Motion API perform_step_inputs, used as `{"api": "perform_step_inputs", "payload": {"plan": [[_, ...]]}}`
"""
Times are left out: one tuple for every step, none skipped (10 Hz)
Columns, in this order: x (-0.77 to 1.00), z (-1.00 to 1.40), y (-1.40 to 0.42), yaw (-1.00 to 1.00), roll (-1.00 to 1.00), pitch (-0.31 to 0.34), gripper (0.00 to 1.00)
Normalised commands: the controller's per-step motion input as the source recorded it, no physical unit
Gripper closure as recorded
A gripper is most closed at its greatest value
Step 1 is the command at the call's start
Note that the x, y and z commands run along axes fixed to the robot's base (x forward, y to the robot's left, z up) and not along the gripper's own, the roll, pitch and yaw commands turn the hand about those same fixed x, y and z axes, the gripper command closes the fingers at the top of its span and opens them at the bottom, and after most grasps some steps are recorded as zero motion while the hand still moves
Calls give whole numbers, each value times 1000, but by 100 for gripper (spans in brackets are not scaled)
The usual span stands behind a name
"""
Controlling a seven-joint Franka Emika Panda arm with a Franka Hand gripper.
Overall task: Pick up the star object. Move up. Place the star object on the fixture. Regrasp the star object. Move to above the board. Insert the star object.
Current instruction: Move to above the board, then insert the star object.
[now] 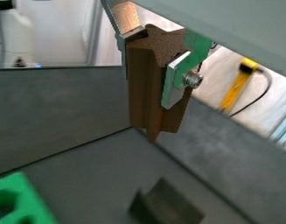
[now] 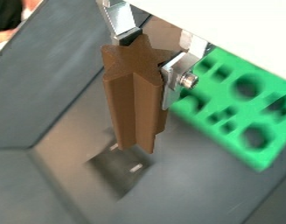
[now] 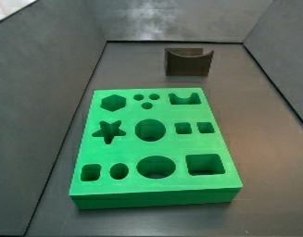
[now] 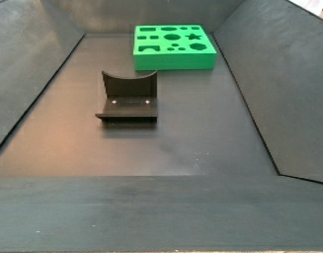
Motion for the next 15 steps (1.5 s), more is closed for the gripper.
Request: {"api": "perform_step_inputs", "payload": {"plan": [[-665, 22, -1000, -90, -1000, -54, 100], [-681, 15, -1000, -92, -1000, -60, 100], [-611, 9, -830, -85, -1000, -74, 100], [-396, 12, -474, -69, -893, -72, 100], [-254, -3, -256, -45, -673, -64, 100], [-159, -1, -136, -30, -479, -45, 100], [-105, 7, -84, -24, -317, -30, 100], [-66, -4, -48, -15, -211, -25, 100], [0, 0, 0, 0, 0, -4, 100], [0, -77, 0, 0, 0, -51, 100], [0, -183, -83, 0, 0, -106, 100], [-3, -283, -189, 0, 60, -169, 100], [-149, -383, -246, 54, 140, -196, 100], [-274, -471, -286, 43, 184, -209, 100], [-251, -434, -249, 0, 44, -244, 100]]}}
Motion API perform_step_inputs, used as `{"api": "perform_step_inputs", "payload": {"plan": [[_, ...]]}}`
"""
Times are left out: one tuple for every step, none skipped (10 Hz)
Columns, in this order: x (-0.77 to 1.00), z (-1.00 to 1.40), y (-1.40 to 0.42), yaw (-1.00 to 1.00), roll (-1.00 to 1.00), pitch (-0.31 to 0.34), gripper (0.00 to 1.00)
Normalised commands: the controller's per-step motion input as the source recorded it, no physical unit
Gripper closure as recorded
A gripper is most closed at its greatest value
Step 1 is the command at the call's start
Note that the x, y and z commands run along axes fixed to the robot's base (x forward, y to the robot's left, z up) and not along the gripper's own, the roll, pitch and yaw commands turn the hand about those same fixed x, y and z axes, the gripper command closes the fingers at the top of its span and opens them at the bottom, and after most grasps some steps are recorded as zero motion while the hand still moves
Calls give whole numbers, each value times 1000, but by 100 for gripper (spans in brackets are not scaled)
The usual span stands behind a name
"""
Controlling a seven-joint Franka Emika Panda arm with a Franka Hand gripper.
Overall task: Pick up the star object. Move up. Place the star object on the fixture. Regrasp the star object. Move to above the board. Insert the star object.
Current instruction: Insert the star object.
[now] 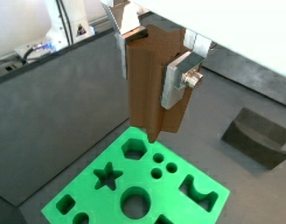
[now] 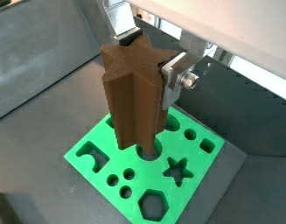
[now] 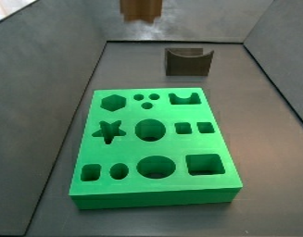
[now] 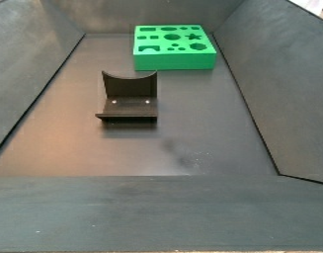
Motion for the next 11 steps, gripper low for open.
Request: {"api": "perform_step_inputs", "payload": {"plan": [[-223, -483, -269, 0, 1, -250, 100], [-206, -514, -260, 0, 0, -221, 100], [-309, -454, -266, 0, 0, -171, 100], [-406, -429, -191, -43, -53, -163, 100], [-357, -409, -157, -34, -77, -173, 100], [-43, -166, -37, 0, -63, -124, 100], [0, -20, 0, 0, 0, 0, 100], [0, -200, -6, 0, 0, -10, 100], [-26, -311, -43, 0, 0, -50, 100], [-26, -343, -49, 0, 0, -61, 100], [-51, -334, -40, 0, 0, -69, 100]]}}
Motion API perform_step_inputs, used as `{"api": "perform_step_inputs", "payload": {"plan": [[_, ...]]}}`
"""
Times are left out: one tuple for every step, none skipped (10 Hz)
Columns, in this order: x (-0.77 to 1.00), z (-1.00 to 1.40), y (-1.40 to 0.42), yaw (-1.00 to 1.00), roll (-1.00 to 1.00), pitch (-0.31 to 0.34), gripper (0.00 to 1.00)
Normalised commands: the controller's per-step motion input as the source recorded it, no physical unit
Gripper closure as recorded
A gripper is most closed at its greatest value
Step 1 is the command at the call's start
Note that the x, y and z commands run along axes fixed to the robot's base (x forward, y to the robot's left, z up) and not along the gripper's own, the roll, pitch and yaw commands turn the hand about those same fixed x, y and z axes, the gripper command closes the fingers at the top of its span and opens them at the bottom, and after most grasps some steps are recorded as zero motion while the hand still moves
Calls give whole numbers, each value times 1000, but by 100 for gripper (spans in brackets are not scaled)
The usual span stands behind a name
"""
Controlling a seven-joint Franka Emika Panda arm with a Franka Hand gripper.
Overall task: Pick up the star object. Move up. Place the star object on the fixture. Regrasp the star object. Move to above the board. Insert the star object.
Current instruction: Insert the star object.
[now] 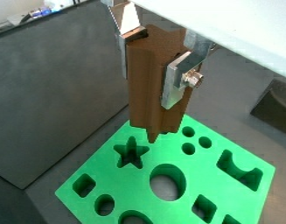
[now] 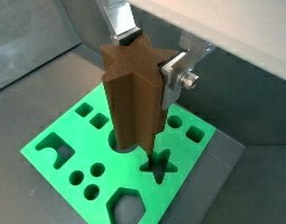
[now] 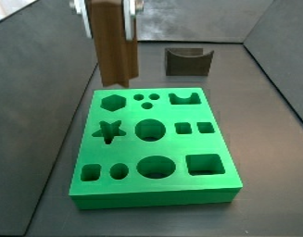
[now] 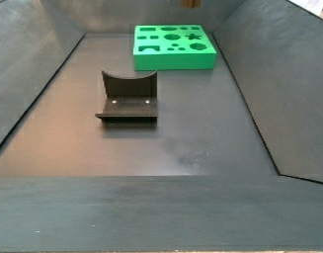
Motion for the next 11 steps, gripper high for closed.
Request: {"api": "perform_step_inputs", "payload": {"plan": [[0, -129, 0, 0, 0, -7, 100], [0, -151, 0, 0, 0, -43, 100], [-3, -251, -29, 0, 0, -64, 100], [-11, -363, -180, 0, 74, -83, 100], [-9, -423, -234, 0, 103, -84, 100], [-26, -460, -254, -3, 127, -77, 100], [-60, -491, -257, -34, 126, -93, 100], [-46, -483, -237, -57, 121, -94, 100], [-40, -560, -137, -123, 134, -86, 100], [0, -583, -29, -260, 157, -77, 100], [-37, -594, 0, -391, 176, -84, 100]]}}
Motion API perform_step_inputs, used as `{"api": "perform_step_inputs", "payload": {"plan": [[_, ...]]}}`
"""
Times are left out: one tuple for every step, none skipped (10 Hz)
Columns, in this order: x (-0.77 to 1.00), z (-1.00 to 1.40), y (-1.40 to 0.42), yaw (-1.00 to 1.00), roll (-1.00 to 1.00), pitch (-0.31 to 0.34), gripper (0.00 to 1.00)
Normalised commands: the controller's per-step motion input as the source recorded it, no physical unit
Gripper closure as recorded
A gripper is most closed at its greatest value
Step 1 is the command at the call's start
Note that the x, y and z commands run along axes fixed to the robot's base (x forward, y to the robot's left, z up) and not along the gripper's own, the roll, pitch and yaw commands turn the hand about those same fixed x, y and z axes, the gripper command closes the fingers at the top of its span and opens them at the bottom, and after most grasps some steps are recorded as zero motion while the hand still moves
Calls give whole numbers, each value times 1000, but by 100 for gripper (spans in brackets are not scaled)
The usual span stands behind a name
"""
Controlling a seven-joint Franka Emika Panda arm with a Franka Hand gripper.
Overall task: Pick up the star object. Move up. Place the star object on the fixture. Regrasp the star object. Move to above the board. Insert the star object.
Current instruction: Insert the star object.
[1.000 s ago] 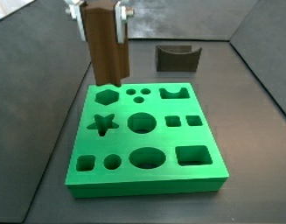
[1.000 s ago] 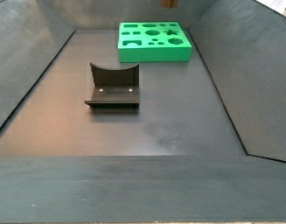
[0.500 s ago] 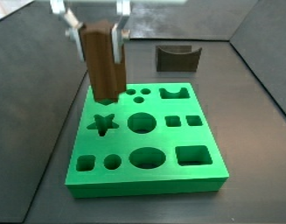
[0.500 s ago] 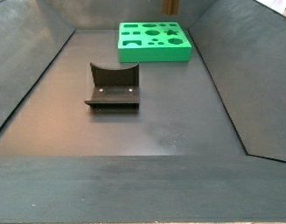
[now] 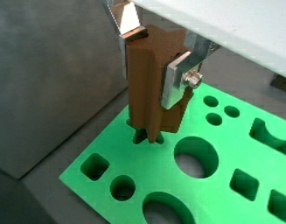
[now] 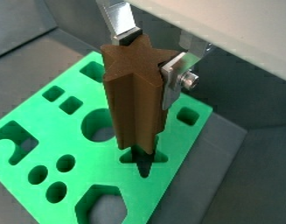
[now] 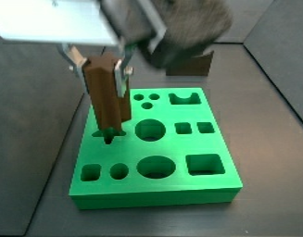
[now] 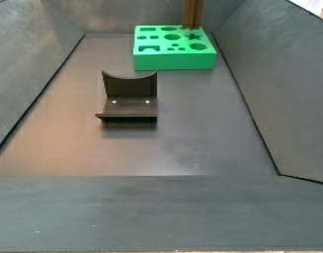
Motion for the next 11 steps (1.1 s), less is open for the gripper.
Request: {"api": "perform_step_inputs", "payload": {"plan": [[-54, -511, 0, -414, 103, -94, 100], [-20, -463, 0, -409, 46, -103, 100], [0, -234, 0, -306, 0, -67, 100], [0, -89, 0, 0, 0, -19, 100], [-320, -271, 0, -403, 21, -83, 100], [-371, -294, 0, -589, 0, -97, 100], [-246, -174, 0, -500, 0, -83, 100], [-231, -174, 0, -414, 0, -83, 100], [-80, -229, 0, -514, -13, -114, 100], [66, -260, 0, -563, -46, -123, 100], [151, -291, 0, -529, -10, -111, 100]]}}
